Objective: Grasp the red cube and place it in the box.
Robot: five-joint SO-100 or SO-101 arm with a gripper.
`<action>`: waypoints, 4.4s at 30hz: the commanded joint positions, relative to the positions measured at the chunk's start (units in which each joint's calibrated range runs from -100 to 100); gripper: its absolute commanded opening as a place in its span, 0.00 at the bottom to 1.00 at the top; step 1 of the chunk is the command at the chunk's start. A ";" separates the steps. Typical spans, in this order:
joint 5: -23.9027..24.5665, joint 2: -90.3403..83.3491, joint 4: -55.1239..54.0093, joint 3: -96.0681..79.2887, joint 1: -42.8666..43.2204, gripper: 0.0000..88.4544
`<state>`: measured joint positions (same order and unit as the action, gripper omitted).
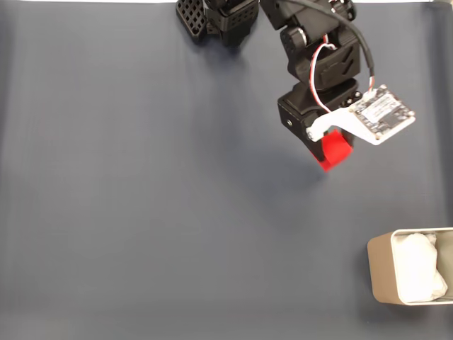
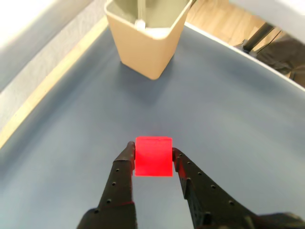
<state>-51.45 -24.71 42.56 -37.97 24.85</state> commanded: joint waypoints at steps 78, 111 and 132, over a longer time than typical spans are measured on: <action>-0.78 50.36 14.57 91.17 -0.70 0.00; -0.39 60.32 13.18 100.57 1.50 0.00; -0.20 60.41 10.55 100.57 1.28 0.00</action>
<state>-51.99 36.60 54.34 58.86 26.11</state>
